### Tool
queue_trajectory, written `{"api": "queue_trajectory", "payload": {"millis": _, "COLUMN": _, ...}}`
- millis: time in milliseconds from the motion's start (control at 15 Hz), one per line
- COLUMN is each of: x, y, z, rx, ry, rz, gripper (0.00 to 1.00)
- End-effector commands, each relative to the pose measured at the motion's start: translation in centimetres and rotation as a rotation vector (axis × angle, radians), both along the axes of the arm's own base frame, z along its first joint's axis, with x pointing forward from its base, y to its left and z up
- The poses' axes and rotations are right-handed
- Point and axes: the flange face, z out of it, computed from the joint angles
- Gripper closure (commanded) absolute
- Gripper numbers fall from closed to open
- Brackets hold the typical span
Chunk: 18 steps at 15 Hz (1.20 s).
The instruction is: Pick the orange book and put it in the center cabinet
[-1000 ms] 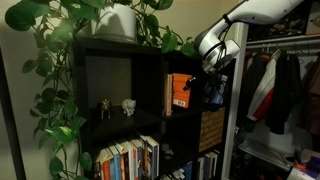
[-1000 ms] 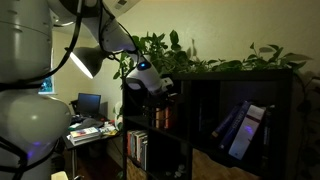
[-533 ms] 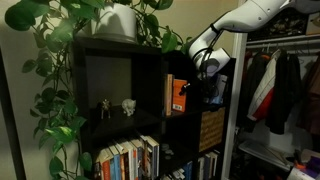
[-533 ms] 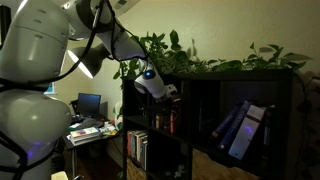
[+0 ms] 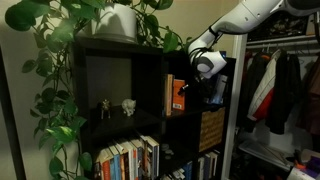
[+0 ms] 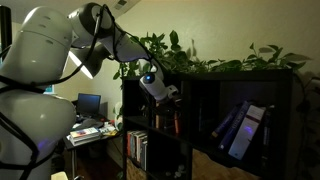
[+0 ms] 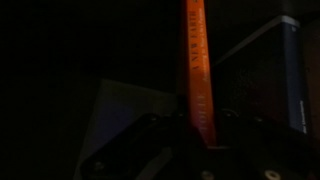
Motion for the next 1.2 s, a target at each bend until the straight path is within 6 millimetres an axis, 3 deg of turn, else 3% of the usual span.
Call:
{"api": "queue_trajectory", "payload": {"millis": 0, "x": -1.9, "y": 0.6, "z": -0.8, "rx": 0.011, "ry": -0.017, "rz": 0.032, "gripper": 0.92}}
{"api": "queue_trajectory", "payload": {"millis": 133, "x": -2.8, "y": 0.8, "z": -1.0, "rx": 0.019, "ry": -0.028, "rz": 0.045, "gripper": 0.88}}
{"api": "queue_trajectory", "payload": {"millis": 200, "x": -3.2, "y": 0.8, "z": -1.0, "rx": 0.023, "ry": -0.034, "rz": 0.051, "gripper": 0.67}}
{"api": "queue_trajectory", "payload": {"millis": 267, "x": -3.8, "y": 0.9, "z": -1.0, "rx": 0.028, "ry": -0.035, "rz": 0.057, "gripper": 0.53}}
{"api": "queue_trajectory", "payload": {"millis": 467, "x": -6.3, "y": 1.5, "z": -1.9, "rx": 0.039, "ry": 0.003, "rz": 0.094, "gripper": 0.35}}
{"api": "queue_trajectory", "payload": {"millis": 800, "x": -9.7, "y": 0.3, "z": -0.9, "rx": 0.049, "ry": 0.041, "rz": 0.122, "gripper": 0.03}}
{"api": "queue_trajectory", "payload": {"millis": 1133, "x": -14.0, "y": -1.8, "z": 0.8, "rx": 0.035, "ry": 0.1, "rz": 0.159, "gripper": 0.0}}
